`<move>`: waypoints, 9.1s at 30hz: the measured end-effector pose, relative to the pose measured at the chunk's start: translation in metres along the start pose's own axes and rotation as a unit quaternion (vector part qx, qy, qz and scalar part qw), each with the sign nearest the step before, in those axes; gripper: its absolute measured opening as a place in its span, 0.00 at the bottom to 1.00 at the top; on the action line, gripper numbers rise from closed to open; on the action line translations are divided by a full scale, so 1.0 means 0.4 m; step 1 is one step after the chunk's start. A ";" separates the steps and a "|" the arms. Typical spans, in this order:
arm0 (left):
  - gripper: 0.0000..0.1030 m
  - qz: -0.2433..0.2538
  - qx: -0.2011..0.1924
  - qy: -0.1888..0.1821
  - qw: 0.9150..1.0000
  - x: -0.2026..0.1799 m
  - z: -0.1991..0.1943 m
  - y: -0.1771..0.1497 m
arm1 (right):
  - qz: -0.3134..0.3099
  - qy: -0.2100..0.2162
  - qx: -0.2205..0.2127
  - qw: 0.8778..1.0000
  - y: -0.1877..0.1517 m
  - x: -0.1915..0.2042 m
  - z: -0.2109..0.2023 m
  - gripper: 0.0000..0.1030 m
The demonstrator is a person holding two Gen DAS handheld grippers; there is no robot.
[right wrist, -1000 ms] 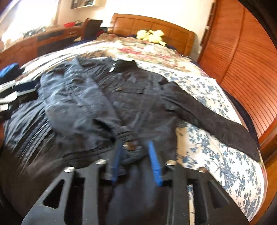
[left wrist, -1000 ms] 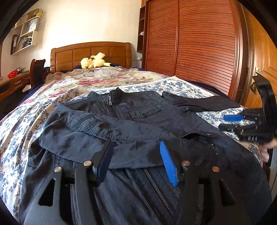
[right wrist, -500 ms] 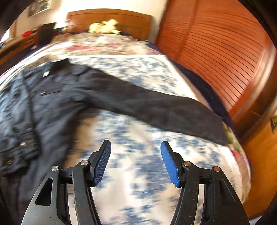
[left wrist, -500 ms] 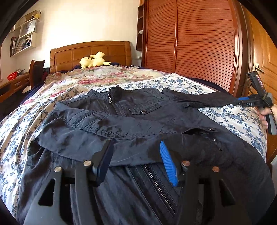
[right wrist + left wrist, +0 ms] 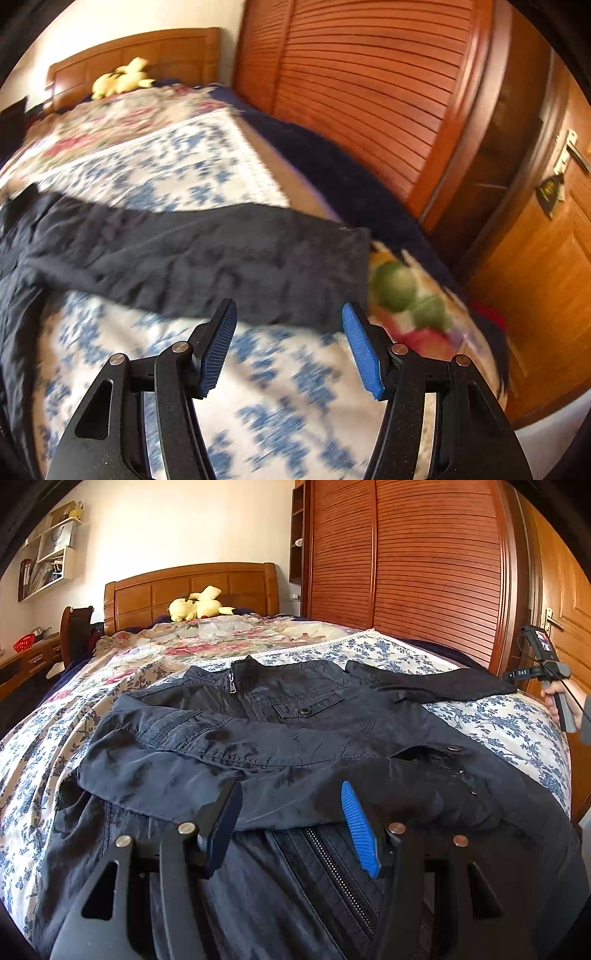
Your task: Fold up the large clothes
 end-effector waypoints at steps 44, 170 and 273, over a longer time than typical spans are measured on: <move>0.53 -0.006 -0.004 -0.020 1.000 0.004 -0.059 0.016 | -0.140 0.033 -0.076 0.987 0.212 0.242 -0.261 0.00; 0.15 0.078 0.120 0.006 0.990 -0.178 0.001 -0.101 | -0.198 0.315 -0.061 0.926 -0.285 0.792 -0.455 0.60; 0.38 -0.070 0.084 0.163 0.981 0.366 -0.436 -0.249 | -0.164 0.255 -0.052 0.952 -0.304 0.669 -0.399 0.62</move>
Point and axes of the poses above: each gripper's, at about its wrist camera, not at the fingertips, and z roughly the way its jaws point, x to its left, y to its top, the point moved 7 cm from there along z, roughly the way its jaws point, and after that the axes turned 8 degrees about -z, right-handed, at the moved point
